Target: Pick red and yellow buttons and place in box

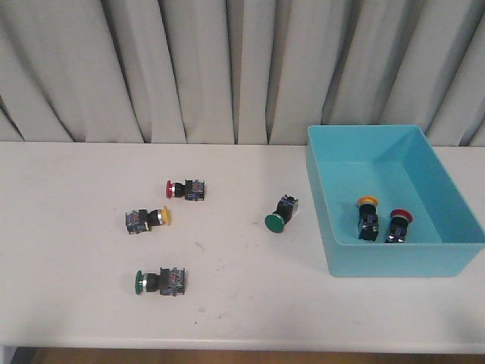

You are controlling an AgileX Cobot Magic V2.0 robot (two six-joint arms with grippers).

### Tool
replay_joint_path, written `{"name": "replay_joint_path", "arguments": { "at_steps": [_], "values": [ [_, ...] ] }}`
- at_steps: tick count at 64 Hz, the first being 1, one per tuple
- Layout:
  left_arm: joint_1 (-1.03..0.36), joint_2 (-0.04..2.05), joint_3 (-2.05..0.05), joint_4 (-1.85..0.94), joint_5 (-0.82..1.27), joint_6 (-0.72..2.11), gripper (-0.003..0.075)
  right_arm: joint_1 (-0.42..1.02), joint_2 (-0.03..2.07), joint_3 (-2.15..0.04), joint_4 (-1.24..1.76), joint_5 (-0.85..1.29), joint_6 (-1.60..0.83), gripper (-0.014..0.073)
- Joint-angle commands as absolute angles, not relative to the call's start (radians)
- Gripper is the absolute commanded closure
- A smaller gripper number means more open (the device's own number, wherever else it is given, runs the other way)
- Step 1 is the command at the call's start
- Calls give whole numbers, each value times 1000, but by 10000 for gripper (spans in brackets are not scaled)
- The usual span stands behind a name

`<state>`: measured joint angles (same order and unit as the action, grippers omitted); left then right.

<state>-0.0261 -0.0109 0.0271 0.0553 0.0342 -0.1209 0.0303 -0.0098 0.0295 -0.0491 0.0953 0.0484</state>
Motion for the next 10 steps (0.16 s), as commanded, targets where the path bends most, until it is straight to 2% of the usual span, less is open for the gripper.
{"name": "replay_joint_path", "arguments": {
  "at_steps": [1, 10],
  "values": [
    [-24, -25, 75, 54, -35, -129, 727, 23, -20, 36, -63, 22, 51, 597],
    [-24, -25, 75, 54, -35, -129, 727, 23, -20, 36, -63, 22, 51, 597]
  ]
}}
